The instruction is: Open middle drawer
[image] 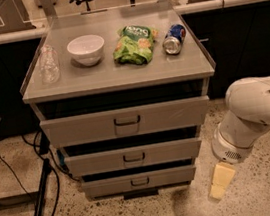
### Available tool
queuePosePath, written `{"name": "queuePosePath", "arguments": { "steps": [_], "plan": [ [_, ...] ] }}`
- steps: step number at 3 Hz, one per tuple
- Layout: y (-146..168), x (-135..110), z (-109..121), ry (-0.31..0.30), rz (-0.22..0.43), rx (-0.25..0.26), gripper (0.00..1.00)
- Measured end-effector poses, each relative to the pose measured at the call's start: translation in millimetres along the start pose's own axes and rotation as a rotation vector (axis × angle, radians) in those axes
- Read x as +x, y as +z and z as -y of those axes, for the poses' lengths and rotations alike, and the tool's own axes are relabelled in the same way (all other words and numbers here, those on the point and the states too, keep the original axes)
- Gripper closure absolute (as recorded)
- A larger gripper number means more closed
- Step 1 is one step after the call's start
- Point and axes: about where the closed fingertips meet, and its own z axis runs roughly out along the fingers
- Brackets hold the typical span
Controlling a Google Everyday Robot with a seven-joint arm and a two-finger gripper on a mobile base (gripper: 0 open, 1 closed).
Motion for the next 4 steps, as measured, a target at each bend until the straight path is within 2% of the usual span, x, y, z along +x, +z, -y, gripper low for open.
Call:
{"name": "queuePosePath", "arguments": {
  "steps": [1, 2, 3, 4],
  "plan": [
    [14.8, 0.7, -4.4, -0.004, 0.007, -0.024, 0.00],
    [44.3, -13.3, 0.7, -0.027, 0.042, -0.044, 0.00],
    [86.6, -43.8, 22.4, -0.064, 0.099, -0.078, 0.00],
    [88.5, -43.8, 22.3, -0.063, 0.099, -0.082, 0.00]
  ]
}}
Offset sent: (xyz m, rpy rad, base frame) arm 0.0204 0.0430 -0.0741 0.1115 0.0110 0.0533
